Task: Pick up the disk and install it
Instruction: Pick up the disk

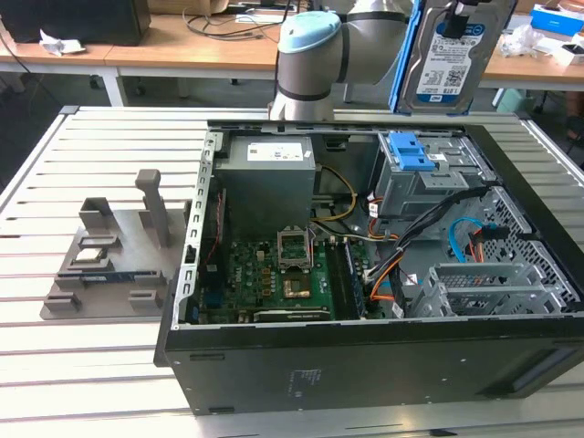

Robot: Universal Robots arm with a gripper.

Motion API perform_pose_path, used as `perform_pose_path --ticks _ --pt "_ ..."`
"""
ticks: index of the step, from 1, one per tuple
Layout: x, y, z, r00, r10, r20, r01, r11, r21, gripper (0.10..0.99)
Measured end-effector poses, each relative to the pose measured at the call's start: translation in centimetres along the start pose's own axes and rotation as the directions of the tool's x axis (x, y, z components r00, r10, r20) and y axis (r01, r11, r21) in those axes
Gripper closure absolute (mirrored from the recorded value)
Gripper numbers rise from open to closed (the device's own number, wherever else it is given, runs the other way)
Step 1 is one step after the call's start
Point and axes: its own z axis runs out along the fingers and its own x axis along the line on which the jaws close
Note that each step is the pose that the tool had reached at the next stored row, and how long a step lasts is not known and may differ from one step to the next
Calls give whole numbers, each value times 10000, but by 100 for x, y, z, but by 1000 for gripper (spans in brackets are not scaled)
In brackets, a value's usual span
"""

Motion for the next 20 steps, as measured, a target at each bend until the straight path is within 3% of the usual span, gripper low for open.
perform_pose_path --ticks 6,12,20 --pt "-11 -225 -10 10000 0 -1 0 10000 0 725" --pt "-29 -590 -25 10000 0 -1 0 10000 0 725" --pt "-29 -617 -27 10000 0 -13 0 10000 1 725"
